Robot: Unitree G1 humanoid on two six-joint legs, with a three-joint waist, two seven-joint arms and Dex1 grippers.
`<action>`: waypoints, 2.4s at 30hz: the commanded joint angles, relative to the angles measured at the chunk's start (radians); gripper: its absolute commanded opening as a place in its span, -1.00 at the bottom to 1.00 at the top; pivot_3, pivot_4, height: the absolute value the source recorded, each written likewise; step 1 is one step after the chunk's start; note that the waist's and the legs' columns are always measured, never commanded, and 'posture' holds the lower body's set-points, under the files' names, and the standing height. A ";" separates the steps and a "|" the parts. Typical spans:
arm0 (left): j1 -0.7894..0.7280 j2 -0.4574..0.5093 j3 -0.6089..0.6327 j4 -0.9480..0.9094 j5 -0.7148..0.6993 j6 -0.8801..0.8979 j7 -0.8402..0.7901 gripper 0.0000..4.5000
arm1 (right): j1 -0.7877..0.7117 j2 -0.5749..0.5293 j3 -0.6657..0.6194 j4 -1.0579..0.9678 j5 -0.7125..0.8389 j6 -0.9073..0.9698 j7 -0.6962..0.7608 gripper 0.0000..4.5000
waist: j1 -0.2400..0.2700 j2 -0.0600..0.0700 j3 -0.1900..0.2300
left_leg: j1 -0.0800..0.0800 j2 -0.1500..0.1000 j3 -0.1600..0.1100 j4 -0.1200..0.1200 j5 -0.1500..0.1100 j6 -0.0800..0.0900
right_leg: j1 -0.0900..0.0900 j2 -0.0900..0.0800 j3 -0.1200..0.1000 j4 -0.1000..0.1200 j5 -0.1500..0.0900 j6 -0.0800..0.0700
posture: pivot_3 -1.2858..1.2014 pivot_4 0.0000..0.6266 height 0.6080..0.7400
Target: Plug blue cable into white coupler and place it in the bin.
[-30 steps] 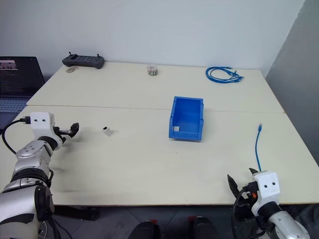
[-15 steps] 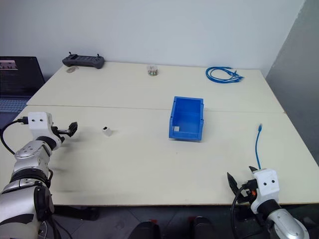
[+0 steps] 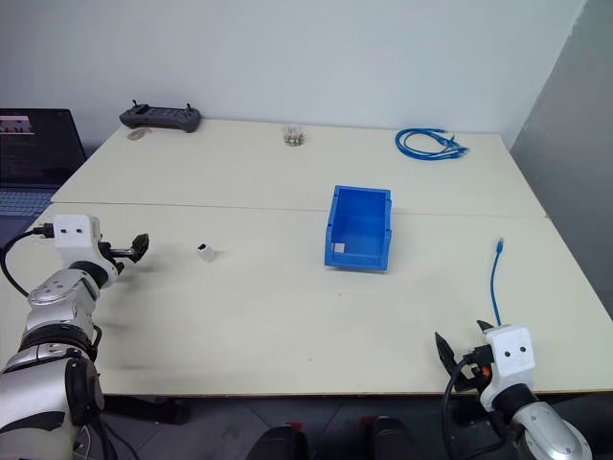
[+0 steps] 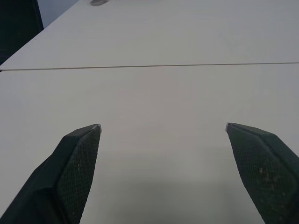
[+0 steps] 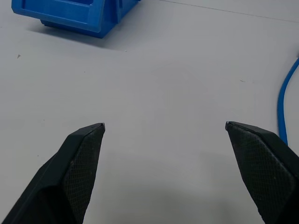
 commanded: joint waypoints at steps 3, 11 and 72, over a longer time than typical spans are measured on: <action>0.046 0.000 -0.016 -0.193 -0.024 -0.029 -0.094 1.00 | -0.016 -0.004 -0.001 -0.030 -0.006 -0.006 -0.007 0.96 | 0.000 0.000 0.000 | 0.000 0.000 0.000 0.000 0.000 0.000 | 0.000 0.000 0.000 0.000 0.000 0.000 | 0.03 -0.52 1.00; 0.294 -0.025 -0.100 -0.958 -0.204 0.315 -0.319 1.00 | -0.045 -0.002 -0.011 -0.021 0.010 0.010 -0.016 0.96 | 0.000 0.001 0.000 | 0.000 0.001 0.000 0.000 0.000 0.000 | 0.000 -0.001 0.001 0.000 0.002 -0.005 | 0.03 -0.52 1.00; 0.073 -0.194 -0.519 -1.264 -0.287 0.581 -0.784 1.00 | -1.188 -0.176 -0.001 1.387 -0.088 0.090 0.080 -0.33 | -0.035 0.017 0.008 | 0.001 0.001 0.000 0.000 0.000 0.001 | 0.000 0.009 0.005 0.003 -0.003 -0.006 | 0.03 -0.52 1.00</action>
